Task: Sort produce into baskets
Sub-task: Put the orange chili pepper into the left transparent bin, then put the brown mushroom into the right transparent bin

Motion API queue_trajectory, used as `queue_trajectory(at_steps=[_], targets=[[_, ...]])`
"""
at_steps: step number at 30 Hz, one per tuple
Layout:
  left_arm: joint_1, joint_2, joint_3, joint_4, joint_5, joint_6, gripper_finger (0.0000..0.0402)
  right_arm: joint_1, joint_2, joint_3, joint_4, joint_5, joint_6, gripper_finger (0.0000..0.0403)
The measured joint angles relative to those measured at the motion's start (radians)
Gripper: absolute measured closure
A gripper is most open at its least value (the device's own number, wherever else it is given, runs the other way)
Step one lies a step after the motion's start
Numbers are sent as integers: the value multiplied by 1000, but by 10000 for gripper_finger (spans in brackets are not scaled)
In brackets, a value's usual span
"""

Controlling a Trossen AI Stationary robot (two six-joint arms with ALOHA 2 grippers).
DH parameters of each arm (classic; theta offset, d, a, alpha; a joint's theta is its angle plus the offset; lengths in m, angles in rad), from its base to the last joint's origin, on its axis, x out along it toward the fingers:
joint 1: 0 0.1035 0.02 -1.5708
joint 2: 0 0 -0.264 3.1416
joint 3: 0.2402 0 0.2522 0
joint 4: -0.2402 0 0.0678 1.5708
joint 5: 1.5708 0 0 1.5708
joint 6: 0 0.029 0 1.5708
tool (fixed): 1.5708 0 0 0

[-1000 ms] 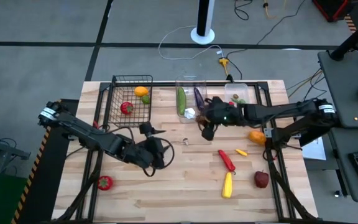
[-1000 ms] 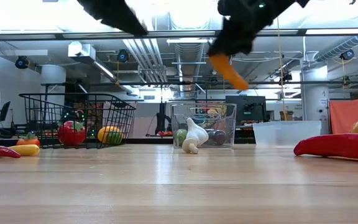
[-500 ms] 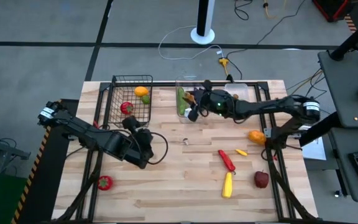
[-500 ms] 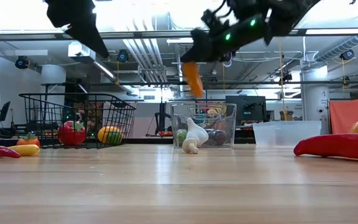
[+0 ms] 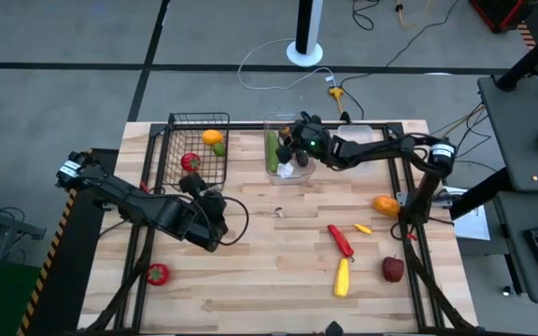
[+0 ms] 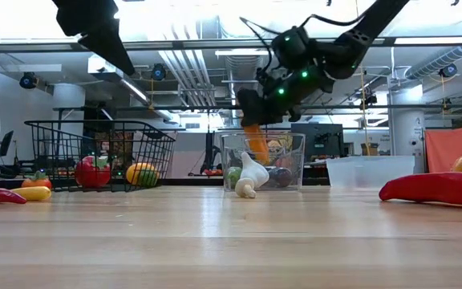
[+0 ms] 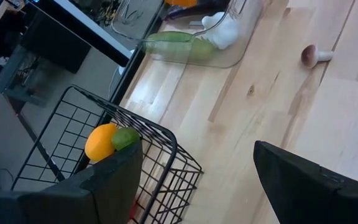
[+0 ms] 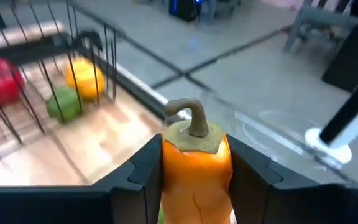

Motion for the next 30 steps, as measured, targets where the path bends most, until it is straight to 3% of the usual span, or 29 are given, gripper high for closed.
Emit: queue_trajectory(at_steps=[12, 30], targets=[[0, 0, -4, 4, -3, -22, 113, -2, 32, 110, -271, -1, 77, 251], [0, 0, -6, 40, -1, -22, 113, -9, 2, 115, -290, -38, 77, 198]])
